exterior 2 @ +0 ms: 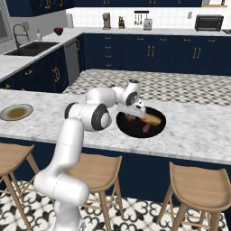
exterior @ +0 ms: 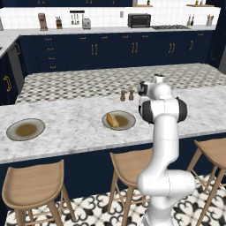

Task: Place one bun and one sausage from the bowl on each plate.

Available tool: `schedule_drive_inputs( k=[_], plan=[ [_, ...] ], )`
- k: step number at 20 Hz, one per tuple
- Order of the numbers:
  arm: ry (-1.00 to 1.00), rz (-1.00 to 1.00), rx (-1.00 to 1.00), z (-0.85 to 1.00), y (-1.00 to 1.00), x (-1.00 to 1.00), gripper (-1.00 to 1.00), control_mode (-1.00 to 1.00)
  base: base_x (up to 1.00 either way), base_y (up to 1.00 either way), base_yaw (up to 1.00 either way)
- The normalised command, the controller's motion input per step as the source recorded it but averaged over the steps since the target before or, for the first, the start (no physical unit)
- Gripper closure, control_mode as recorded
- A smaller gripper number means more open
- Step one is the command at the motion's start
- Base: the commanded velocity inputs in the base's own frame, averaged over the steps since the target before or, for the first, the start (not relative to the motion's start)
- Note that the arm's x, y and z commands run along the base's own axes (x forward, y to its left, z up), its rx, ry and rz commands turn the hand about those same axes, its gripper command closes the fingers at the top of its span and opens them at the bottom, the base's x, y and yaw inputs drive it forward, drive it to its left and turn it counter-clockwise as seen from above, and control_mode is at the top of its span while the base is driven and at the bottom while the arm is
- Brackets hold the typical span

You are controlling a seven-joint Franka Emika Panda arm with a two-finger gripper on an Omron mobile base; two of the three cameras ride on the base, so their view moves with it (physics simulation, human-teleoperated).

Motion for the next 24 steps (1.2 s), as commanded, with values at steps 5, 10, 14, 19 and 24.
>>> schedule_drive_inputs(
  k=[5,10,14,19,24],
  plan=[
    [-0.09,0.0,-0.02,0.76,0.23,-0.8,1.0,-1.0,0.0,0.0,0.0],
    [-0.1,0.0,-0.07,0.67,0.93,-0.97,1.0,-1.0,0.0,0.0,0.0],
    [-0.04,0.01,-0.07,0.24,1.0,-0.84,1.0,-1.0,0.0,0.0,0.0],
    [0.0,0.05,-0.04,0.0,0.99,-0.36,1.0,-1.0,0.0,0.0,0.0],
    [0.0,0.01,0.0,0.0,0.38,0.38,1.0,-1.0,0.0,0.0,0.0]
  ],
)
